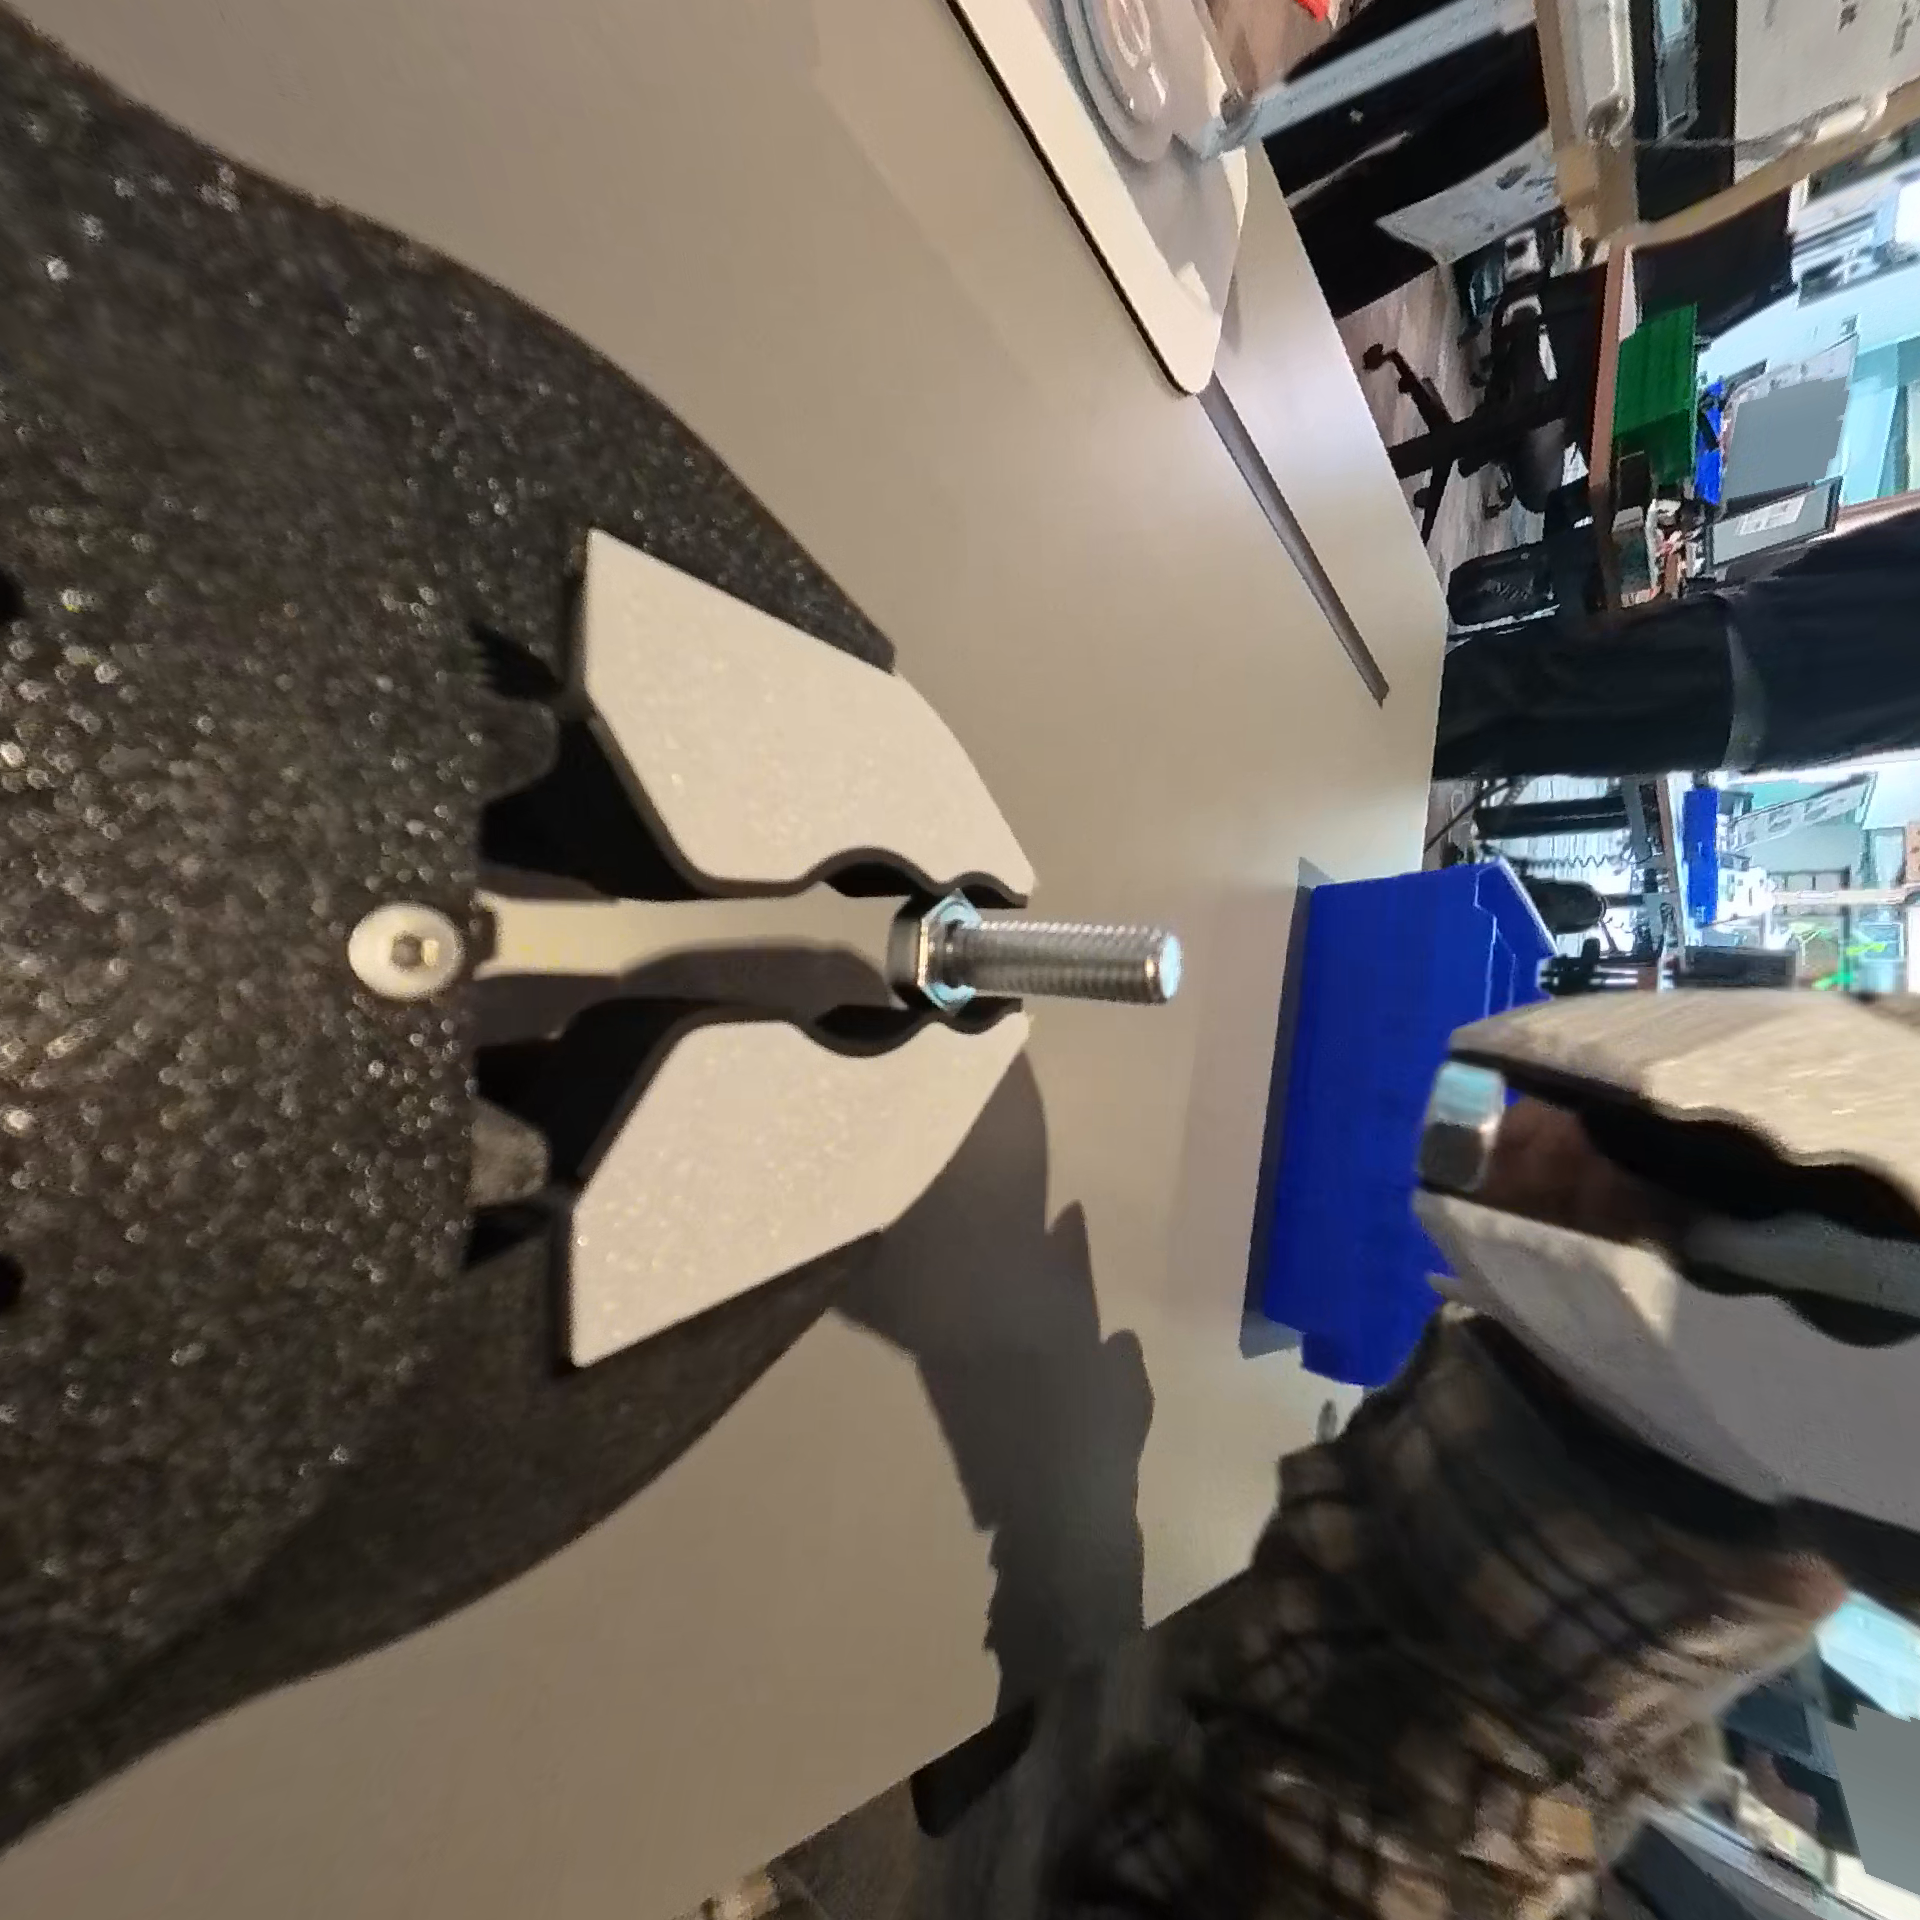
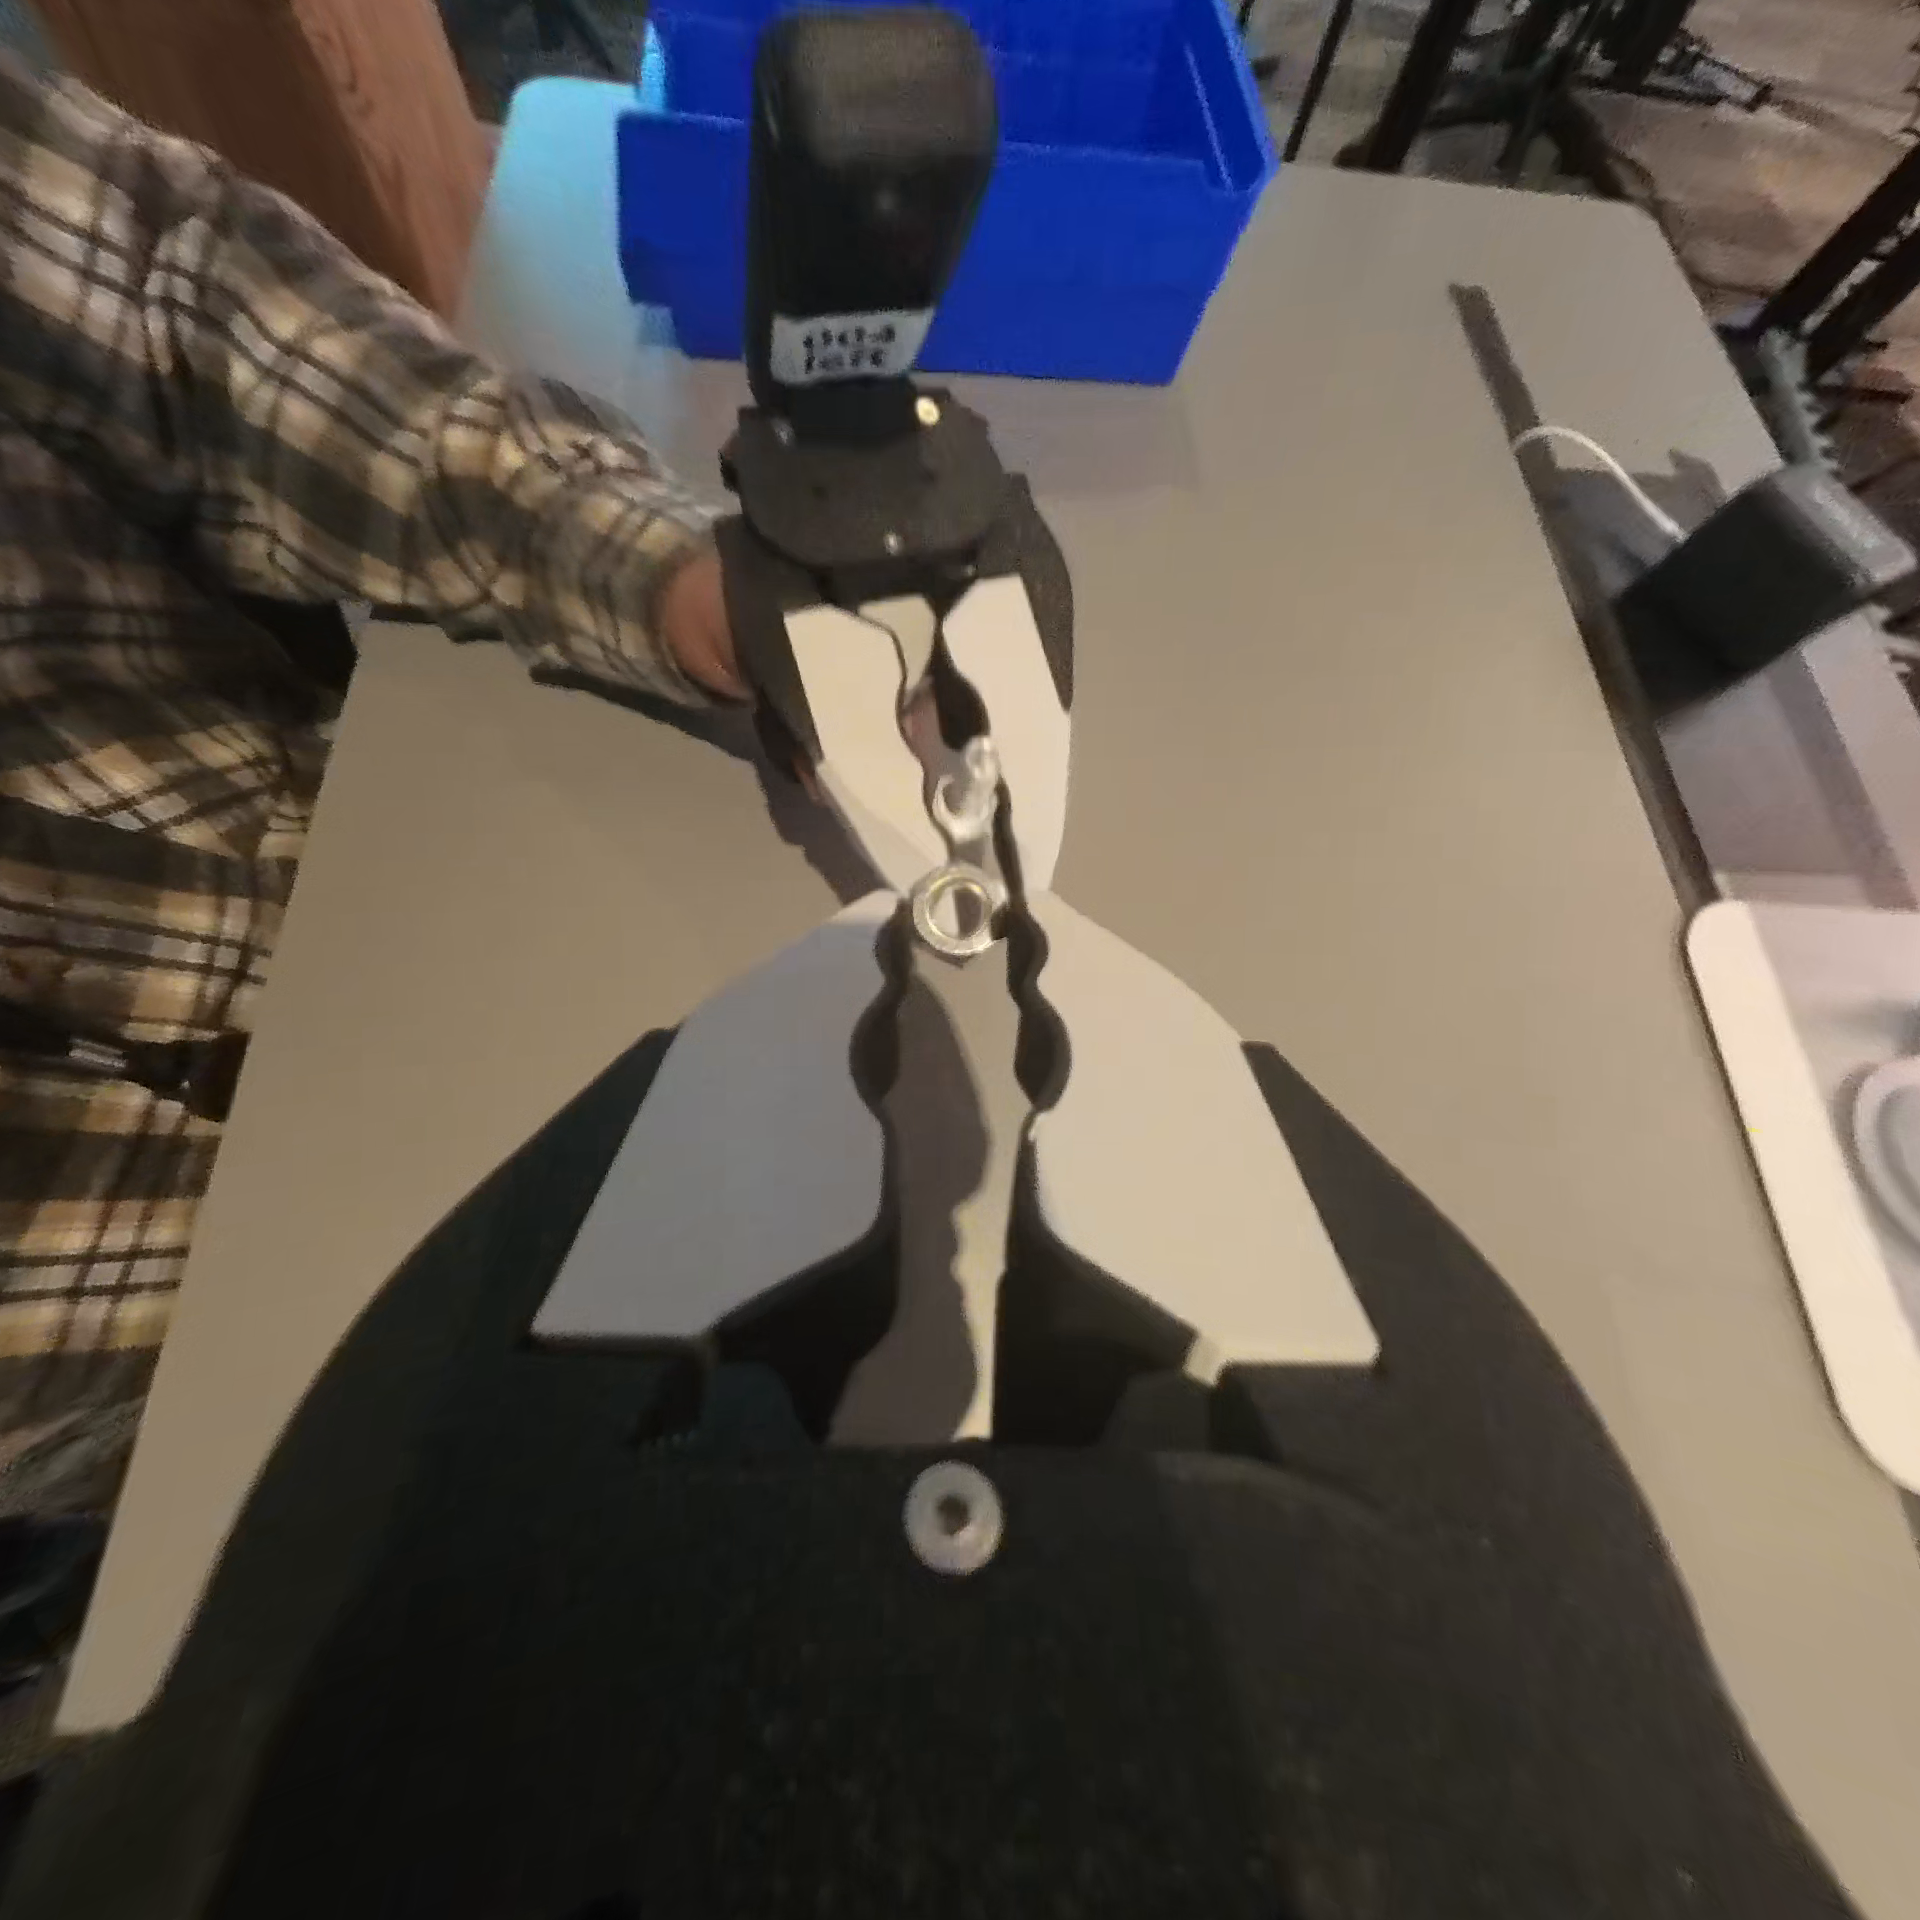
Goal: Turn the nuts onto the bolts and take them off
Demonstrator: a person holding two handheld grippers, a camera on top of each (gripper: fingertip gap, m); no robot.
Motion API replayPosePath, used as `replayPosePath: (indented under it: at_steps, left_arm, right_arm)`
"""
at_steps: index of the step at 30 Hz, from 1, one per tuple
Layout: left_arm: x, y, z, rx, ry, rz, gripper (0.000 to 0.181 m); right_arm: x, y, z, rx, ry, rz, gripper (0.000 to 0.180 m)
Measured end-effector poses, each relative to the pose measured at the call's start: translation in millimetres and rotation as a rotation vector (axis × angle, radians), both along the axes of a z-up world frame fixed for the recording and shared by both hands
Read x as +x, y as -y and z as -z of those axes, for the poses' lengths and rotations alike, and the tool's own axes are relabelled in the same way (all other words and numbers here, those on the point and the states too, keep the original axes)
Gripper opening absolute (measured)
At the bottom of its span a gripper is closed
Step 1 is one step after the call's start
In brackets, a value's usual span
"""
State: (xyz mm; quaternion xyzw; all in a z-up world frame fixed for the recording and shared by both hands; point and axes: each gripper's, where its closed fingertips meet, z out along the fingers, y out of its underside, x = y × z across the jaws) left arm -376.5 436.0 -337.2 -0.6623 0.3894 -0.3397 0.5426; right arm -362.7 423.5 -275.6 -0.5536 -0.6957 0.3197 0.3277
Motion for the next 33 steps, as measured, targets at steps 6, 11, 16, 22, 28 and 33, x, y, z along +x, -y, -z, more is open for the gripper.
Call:
replayPosePath:
  at_steps: [6, 11, 16, 22, 28, 33]
  left_arm:
    - [4.6, 3.8, 0.0, 0.020, -0.025, 0.011, 0.015]
    - [3.4, 3.5, -1.0, 0.016, -0.019, 0.012, 0.015]
    - [3.8, 3.7, 0.3, 0.023, -0.041, 0.008, 0.015]
    - [6.4, 4.6, 3.4, 0.020, -0.059, 0.009, 0.015]
    - [6.1, 6.0, 0.3, 0.047, -0.067, 0.003, 0.015]
    - [5.1, 6.1, -2.9, 0.055, -0.051, -0.004, 0.015]
  right_arm:
    - [-27.2, 7.6, 1.3, 0.031, 0.101, -0.074, 0.017]
    - [-36.1, 5.9, 11.4, 0.041, 0.154, -0.089, 0.017]
    - [-38.1, 4.7, 19.5, 0.024, 0.185, -0.100, 0.017]
    - [-36.8, 6.4, 25.3, 0.005, 0.204, -0.113, 0.017]
    - [-36.5, 9.5, 22.3, -0.080, 0.138, -0.123, 0.017]
    - [-37.8, 9.9, 19.4, -0.106, 0.071, -0.120, 0.017]
